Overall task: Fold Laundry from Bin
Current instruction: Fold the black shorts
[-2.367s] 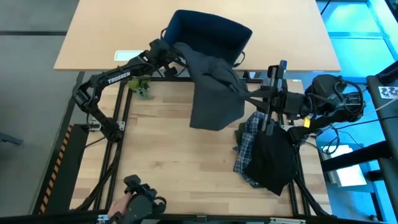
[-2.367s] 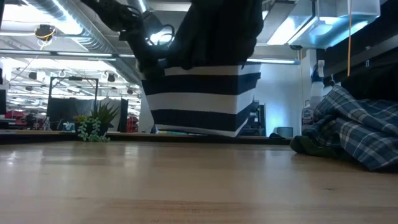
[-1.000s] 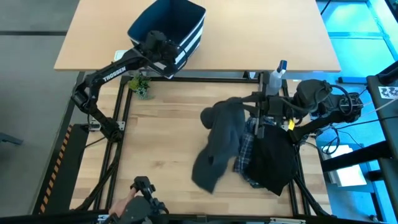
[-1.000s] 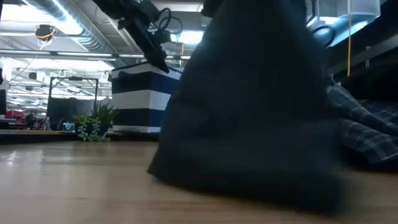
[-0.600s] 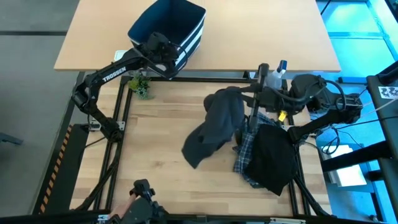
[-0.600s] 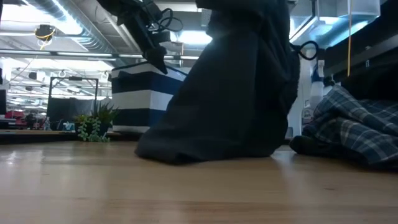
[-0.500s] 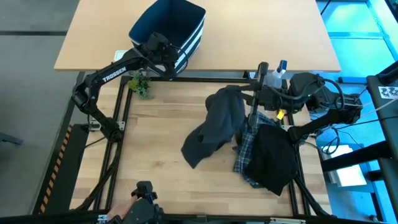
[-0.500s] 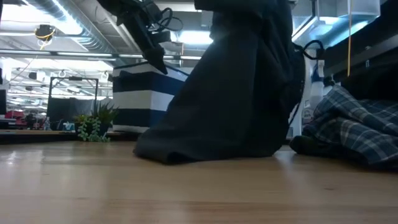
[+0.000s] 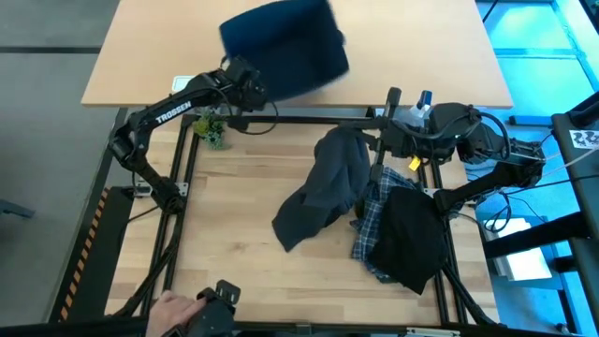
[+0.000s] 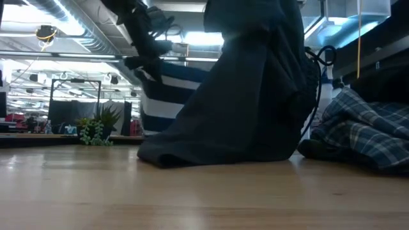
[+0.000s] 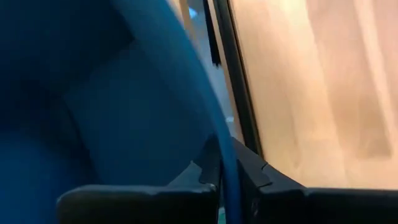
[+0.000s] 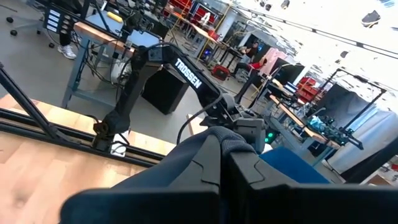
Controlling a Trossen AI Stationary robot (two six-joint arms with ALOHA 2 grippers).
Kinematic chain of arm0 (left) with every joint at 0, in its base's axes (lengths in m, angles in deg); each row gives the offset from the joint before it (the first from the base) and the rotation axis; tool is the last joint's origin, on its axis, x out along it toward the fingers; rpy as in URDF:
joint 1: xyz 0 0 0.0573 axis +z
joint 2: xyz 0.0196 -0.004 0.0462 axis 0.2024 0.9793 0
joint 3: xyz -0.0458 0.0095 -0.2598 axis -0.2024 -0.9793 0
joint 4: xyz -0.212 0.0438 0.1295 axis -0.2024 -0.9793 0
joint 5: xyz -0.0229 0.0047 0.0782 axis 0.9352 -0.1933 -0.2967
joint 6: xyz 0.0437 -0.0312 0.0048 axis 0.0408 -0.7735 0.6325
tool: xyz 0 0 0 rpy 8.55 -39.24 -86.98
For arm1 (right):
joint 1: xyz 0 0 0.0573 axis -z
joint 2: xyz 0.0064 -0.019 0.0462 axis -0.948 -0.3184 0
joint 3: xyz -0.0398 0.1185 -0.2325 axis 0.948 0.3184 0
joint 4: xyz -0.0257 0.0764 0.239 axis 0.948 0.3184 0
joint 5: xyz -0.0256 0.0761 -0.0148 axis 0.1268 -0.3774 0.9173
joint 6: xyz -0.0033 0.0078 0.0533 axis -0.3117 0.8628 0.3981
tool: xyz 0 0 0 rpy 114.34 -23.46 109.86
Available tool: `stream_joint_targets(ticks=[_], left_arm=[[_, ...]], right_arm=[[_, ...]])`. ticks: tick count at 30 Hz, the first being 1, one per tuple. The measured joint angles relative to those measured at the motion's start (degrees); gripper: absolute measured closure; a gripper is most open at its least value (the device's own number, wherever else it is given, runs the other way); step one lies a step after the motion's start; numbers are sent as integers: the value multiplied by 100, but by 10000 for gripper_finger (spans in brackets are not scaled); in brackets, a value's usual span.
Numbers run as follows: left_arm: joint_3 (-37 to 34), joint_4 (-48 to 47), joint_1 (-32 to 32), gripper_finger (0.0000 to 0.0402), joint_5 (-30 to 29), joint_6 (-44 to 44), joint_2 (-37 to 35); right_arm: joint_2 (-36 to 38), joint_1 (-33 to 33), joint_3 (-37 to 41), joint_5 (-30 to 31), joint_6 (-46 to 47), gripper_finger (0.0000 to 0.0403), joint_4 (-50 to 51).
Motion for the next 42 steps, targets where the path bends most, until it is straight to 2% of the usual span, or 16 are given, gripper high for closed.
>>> stream_joint_targets(ticks=[4,9,16,19,24,28,37,42], left_arm=[[-7,-6,1,398,-176,367,3],[-9,115,64,397,-274,414,-197],[-9,-77,170,398,287,417,-713],[-9,-282,202,399,604,437,-761],[-9,-500,195,392,782,438,-756],[-7,-452,202,363,689,316,-755],[0,-64,239,264,308,289,-773],[0,249,239,224,285,292,-1054]], right_arm=[[-2,0,0,-4,2,403,-2],[-2,-2,0,-4,10,403,1],[-4,-2,2,-4,11,403,26],[-4,-2,2,-4,11,403,24],[-45,-2,2,-4,11,403,-16],[-109,-2,7,-6,11,403,-9],[-197,-2,7,-4,11,403,-13],[-224,-2,7,-4,11,403,-15]])
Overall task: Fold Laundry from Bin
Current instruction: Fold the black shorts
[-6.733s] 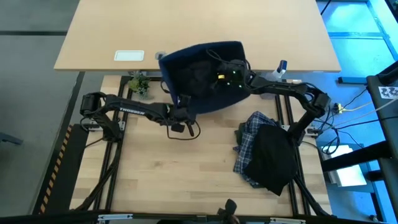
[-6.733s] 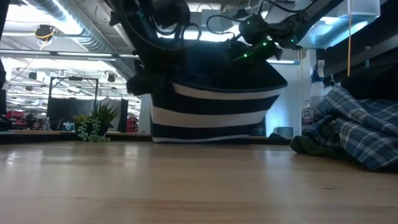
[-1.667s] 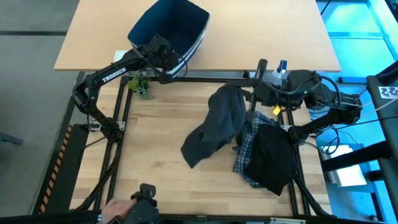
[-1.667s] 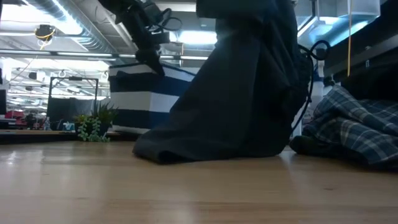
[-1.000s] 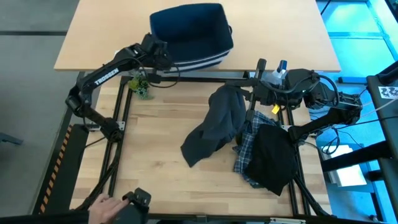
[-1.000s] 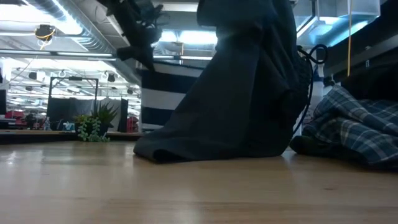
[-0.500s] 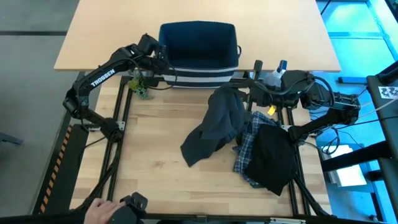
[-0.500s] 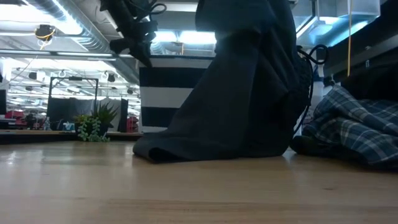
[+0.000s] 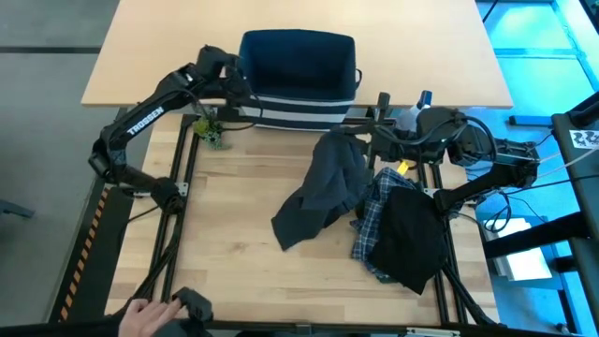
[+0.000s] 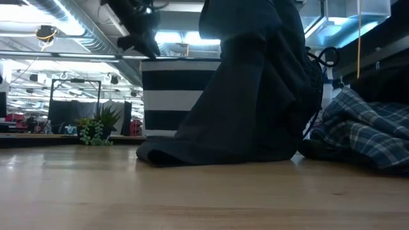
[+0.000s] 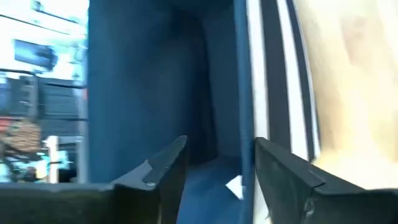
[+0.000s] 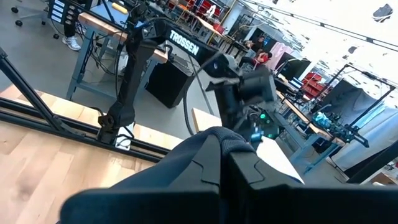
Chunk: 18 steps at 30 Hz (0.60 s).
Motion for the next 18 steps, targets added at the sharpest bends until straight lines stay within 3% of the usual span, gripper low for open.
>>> stream_joint_targets(ticks=[8,13,18], left_arm=[[11,66,-159,200,102,-285,-639],[11,49,-596,199,1175,-1072,-1044],[11,-102,-1449,201,2314,-1933,-1174]], right_arm=[[-3,0,0,-2,70,403,2],[-222,0,-7,-301,405,403,-47],[-735,-13,-7,-616,710,403,-26]])
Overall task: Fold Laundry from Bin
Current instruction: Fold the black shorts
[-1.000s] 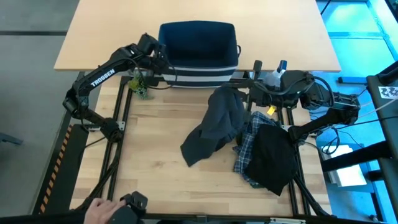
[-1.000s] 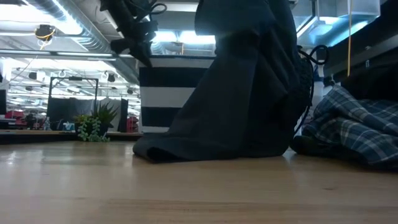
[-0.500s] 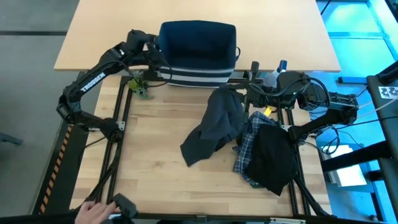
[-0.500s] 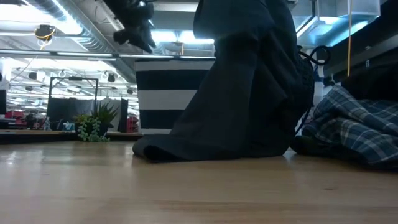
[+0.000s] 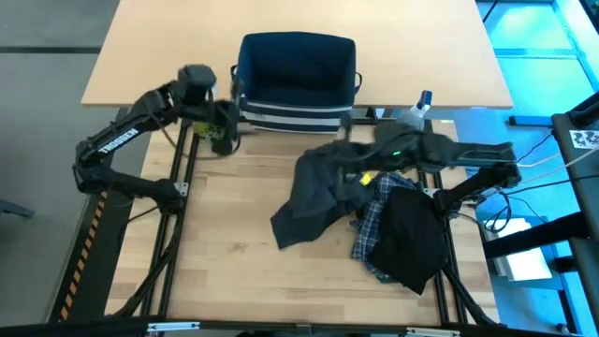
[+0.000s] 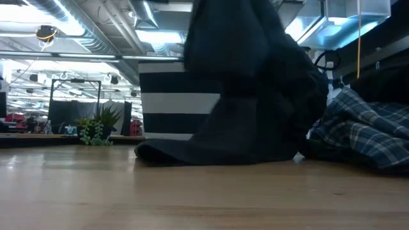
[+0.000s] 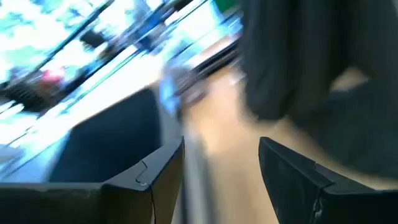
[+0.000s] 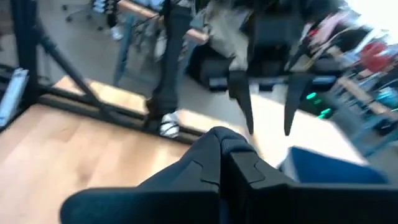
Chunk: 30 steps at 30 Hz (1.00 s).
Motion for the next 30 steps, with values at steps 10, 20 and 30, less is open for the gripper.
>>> stream_joint_targets(ticks=[10,20,30], left_arm=[[-442,-322,-2039,202,-566,-1823,27],[-1261,-654,-2758,202,-1560,-3076,-34],[-2074,-401,-3104,202,-1776,-3834,-244]], right_arm=[[-1167,-4,0,-328,821,403,136],[-2447,-442,278,-726,1633,403,206],[-3403,-1093,286,-1836,1915,341,-296]])
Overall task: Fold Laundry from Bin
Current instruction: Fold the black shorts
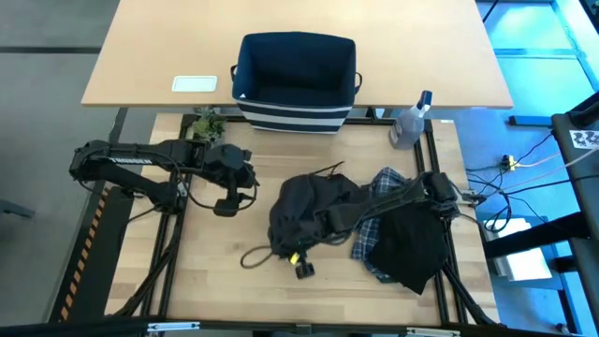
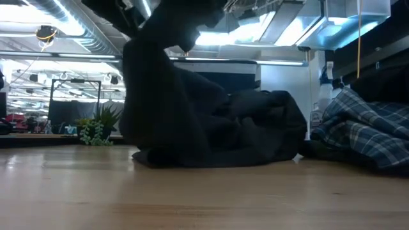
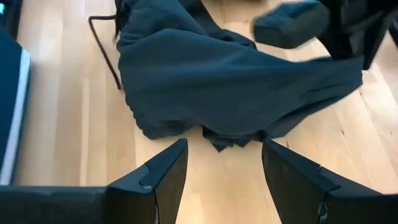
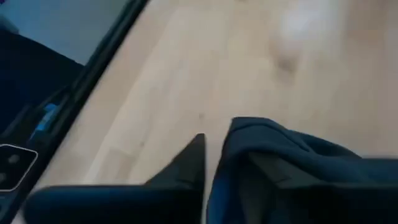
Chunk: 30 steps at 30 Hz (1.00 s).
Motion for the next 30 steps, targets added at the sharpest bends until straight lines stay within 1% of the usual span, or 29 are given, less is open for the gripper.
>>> stream_joint_targets(ticks=[6,8,11,12,14,19,21,23,26,30], left_arm=[[-256,376,-99,202,-1,-202,-23],[-327,450,-128,202,0,-222,-22],[-376,626,-161,202,1,-252,-20],[-399,673,-168,202,4,-266,-25],[-444,800,-195,202,0,-295,-22],[-679,1512,-228,202,4,-351,-22],[-859,1922,-233,202,8,-351,-22],[-1079,2325,-248,202,9,-350,-22],[-1411,2793,-252,202,13,-351,-18],[-1817,3422,-250,202,11,-398,-18]], right_arm=[[-16,-196,-32,49,21,225,-47],[71,-197,-172,366,30,192,420],[352,-191,-465,1225,59,167,1374],[458,-189,-540,1489,103,165,1628],[702,-181,-610,1834,175,168,1927],[1308,-161,-575,2372,291,191,2659],[1587,-73,-355,2557,433,200,2778],[1890,85,67,2552,629,205,2838],[2436,404,975,2525,838,207,2566],[3364,980,2479,2126,1076,207,1664]])
